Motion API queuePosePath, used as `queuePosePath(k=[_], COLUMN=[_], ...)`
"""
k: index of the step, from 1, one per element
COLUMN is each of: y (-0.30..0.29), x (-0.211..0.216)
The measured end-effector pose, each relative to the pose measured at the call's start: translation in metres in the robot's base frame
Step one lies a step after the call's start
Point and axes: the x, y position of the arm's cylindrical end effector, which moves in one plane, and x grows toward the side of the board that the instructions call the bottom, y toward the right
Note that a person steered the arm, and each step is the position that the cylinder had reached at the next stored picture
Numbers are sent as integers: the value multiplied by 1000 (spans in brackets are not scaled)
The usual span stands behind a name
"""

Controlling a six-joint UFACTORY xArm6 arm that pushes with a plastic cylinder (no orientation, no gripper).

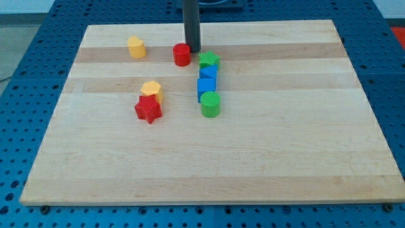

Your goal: Point your arm towards the red circle

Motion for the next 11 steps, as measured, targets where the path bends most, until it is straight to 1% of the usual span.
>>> queuePosePath(k=[1, 2, 3, 4, 5, 6, 7, 8, 9, 10, 11], y=[16, 14, 6, -30, -121, -215, -260, -251, -199, -138, -96], x=[0, 0, -22, -44, -45, -32, 14, 58, 87, 86, 65])
